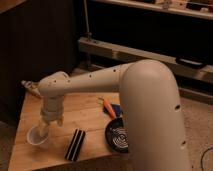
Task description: Pick up the ceramic cup
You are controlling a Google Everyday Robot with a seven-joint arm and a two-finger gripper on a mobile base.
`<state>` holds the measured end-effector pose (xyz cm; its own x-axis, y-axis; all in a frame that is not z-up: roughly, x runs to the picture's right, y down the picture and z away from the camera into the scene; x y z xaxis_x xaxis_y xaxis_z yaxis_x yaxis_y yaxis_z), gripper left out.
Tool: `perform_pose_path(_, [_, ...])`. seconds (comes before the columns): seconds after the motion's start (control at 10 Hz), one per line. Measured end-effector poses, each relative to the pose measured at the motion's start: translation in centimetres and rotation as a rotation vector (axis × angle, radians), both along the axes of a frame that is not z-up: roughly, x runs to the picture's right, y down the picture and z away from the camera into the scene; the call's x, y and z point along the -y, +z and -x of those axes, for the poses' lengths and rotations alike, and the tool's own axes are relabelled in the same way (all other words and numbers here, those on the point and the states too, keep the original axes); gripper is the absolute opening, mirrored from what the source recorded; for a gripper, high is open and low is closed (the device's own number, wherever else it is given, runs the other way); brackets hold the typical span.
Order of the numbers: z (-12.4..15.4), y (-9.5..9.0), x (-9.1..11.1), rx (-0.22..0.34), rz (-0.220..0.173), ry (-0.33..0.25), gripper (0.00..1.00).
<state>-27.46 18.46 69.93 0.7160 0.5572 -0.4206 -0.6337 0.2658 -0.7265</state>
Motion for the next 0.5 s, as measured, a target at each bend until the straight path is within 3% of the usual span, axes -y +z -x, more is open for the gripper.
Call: perform_pose_path(0.5, [2.1, 4.4, -0.2, -0.035, -0.026, 0.025, 0.64])
